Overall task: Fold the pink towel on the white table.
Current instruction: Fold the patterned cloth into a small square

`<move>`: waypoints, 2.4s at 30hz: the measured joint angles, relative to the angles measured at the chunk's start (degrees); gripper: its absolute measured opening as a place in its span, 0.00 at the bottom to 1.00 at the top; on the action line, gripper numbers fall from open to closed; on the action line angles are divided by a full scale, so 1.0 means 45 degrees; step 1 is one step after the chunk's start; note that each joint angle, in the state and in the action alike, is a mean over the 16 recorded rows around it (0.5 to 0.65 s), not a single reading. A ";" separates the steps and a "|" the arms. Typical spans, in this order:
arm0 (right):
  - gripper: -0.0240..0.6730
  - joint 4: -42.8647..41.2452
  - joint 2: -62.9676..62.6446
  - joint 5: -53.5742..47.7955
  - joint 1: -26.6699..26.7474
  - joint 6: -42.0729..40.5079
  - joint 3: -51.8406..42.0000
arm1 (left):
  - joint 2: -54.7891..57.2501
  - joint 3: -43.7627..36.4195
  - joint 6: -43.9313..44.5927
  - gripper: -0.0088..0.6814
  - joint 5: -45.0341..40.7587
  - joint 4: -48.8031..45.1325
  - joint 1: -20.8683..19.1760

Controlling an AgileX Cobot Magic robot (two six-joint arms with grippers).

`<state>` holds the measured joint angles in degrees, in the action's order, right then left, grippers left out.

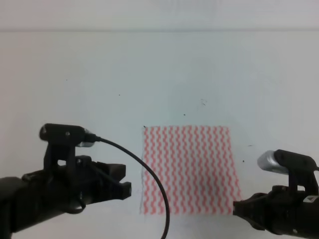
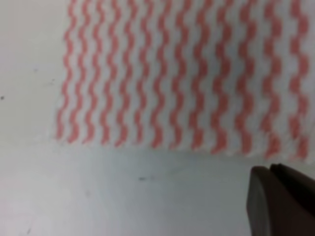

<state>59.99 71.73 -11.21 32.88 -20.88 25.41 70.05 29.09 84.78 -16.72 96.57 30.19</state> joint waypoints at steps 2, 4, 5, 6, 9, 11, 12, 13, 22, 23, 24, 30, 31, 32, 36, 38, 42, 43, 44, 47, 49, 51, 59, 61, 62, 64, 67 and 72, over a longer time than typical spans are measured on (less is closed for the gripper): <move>0.02 0.0000 0.0203 0.0042 -0.0218 0.0000 0.0006 | 0.0077 0.0015 -0.0003 0.01 0.0249 -0.0047 0.0236; 0.04 0.0002 0.0338 0.0046 -0.0505 0.0003 0.0011 | 0.0157 0.0021 -0.0001 0.01 0.0412 -0.0091 0.0396; 0.05 0.0007 0.0396 0.0040 -0.0658 0.0005 0.0015 | 0.0179 0.0021 -0.0005 0.01 0.0478 -0.0083 0.0477; 0.07 0.0014 0.0450 0.0026 -0.0813 0.0007 0.0019 | 0.0199 0.0021 -0.0009 0.01 0.0517 -0.0075 0.0541; 0.13 0.0044 0.0593 -0.0062 -0.1274 0.0014 0.0031 | 0.0271 0.0022 -0.0014 0.01 0.0501 -0.0067 0.0631; 0.19 0.0112 0.0724 -0.0136 -0.1556 0.0014 0.0036 | 0.0320 0.0023 -0.0011 0.01 0.0459 -0.0075 0.0631; 0.21 0.0158 0.0798 -0.0179 -0.1697 0.0014 0.0036 | 0.0337 0.0025 -0.0011 0.01 0.0433 -0.0075 0.0631; 0.24 0.0204 0.0891 -0.0225 -0.1814 0.0012 0.0041 | 0.0350 0.0024 -0.0012 0.01 0.0399 -0.0067 0.0631; 0.44 0.0647 0.2194 -0.0641 -0.2164 -0.0014 0.0351 | 0.0384 0.0024 0.0008 0.01 0.0357 -0.0059 0.0631; 0.45 0.0692 0.2368 -0.0684 -0.2165 -0.0019 0.0427 | 0.0384 0.0024 0.0013 0.01 0.0357 -0.0059 0.0631; 0.46 0.0738 0.2548 -0.0747 -0.2165 -0.0022 0.0509 | 0.0384 0.0024 0.0017 0.01 0.0357 -0.0059 0.0631; 0.46 0.0853 0.3487 -0.1226 -0.2171 -0.0047 0.1050 | 0.0360 0.0021 0.0037 0.01 0.0320 -0.0043 0.0633; 0.46 0.0862 0.3598 -0.1359 -0.2172 -0.0053 0.1135 | 0.0360 0.0021 0.0043 0.01 0.0320 -0.0043 0.0633; 0.46 0.0849 0.3705 -0.1472 -0.2174 -0.0056 0.1199 | 0.0372 0.0021 0.0048 0.01 0.0320 -0.0043 0.0632; 0.46 0.0838 0.4061 -0.2007 -0.2176 -0.0064 0.1403 | 0.0372 0.0021 0.0070 0.01 0.0321 -0.0043 0.0632; 0.45 0.0858 0.4174 -0.2253 -0.2180 -0.0067 0.1466 | 0.0372 0.0021 0.0080 0.01 0.0309 -0.0043 0.0632; 0.45 0.0809 0.4325 -0.2651 -0.2186 -0.0075 0.1461 | 0.0408 0.0025 0.0106 0.01 0.0377 -0.0067 0.0630; 0.44 0.0789 0.4344 -0.2725 -0.2186 -0.0076 0.1448 | 0.0396 0.0024 0.0111 0.01 0.0364 -0.0061 0.0631; 0.43 0.0769 0.4367 -0.2789 -0.2187 -0.0076 0.1434 | 0.0396 0.0024 0.0117 0.01 0.0370 -0.0062 0.0631; 0.39 0.0777 0.4404 -0.2903 -0.2187 -0.0075 0.1442 | 0.0384 0.0024 0.0131 0.01 0.0386 -0.0068 0.0631; 0.37 0.0796 0.4414 -0.2934 -0.2187 -0.0075 0.1459 | 0.0360 0.0023 0.0136 0.01 0.0379 -0.0066 0.0633; 0.33 0.0835 0.4407 -0.2862 -0.2188 -0.0072 0.1492 | 0.0372 0.0024 0.0143 0.01 0.0391 -0.0080 0.0632; 0.13 0.0739 0.4423 -0.2620 -0.2187 -0.0066 0.1496 | 0.0336 0.0020 0.0372 0.01 0.0439 -0.0117 0.0635; 0.09 0.0732 0.4395 -0.2579 -0.2187 -0.0067 0.1511 | 0.0336 0.0020 0.0537 0.01 0.0472 -0.0129 0.0635; 0.08 0.0719 0.4385 -0.2563 -0.2187 -0.0067 0.1509 | 0.0348 0.0020 0.0630 0.01 0.0488 -0.0135 0.0634; 0.05 0.0681 0.4331 -0.2543 -0.2187 -0.0066 0.1503 | 0.0348 0.0020 0.0850 0.01 0.0521 -0.0146 0.0634; 0.02 0.0621 0.4200 -0.2542 -0.2185 -0.0065 0.1537 | 0.0348 0.0020 0.1198 0.01 0.0584 -0.0152 0.0634; 0.01 0.0630 0.3992 -0.2575 -0.2186 -0.0066 0.1806 | 0.0360 0.0021 0.1801 0.01 0.0645 -0.0152 0.0633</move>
<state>62.83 89.69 -22.79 23.04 -21.17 33.54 71.67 29.18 92.88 -13.81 95.89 33.04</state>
